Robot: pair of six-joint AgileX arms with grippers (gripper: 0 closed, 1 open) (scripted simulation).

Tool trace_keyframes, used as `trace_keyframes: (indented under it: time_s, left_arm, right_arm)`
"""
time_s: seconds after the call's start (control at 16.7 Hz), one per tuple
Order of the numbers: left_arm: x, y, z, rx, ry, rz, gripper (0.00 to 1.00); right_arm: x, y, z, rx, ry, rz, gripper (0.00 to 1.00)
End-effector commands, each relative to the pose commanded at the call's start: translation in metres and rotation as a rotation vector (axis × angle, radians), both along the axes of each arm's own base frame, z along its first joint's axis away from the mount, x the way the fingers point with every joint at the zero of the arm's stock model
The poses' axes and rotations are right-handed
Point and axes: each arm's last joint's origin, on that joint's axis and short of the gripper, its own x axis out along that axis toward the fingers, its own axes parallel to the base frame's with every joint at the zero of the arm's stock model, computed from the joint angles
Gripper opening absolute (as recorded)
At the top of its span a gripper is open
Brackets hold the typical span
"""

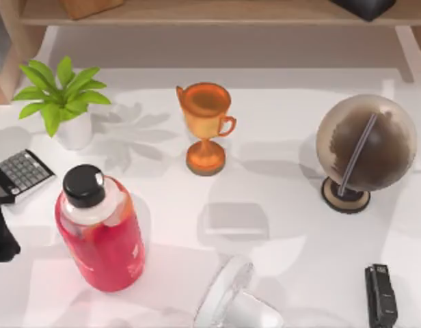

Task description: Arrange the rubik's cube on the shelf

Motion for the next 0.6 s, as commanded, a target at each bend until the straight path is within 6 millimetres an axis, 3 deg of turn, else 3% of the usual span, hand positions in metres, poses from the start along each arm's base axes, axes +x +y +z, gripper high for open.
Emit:
trace_keyframes:
  time_s: [0.36,0.6]
  left_arm:
    - [0.0,0.0,0.0,0.0,0.0,0.0,1.0]
    - [0.0,0.0,0.0,0.0,0.0,0.0,1.0]
  right_arm:
    - [-0.001,0.0,0.002,0.0,-0.001,-0.004,0.0]
    - [-0.016,0.006,0.024,-0.014,-0.036,-0.012,0.0]
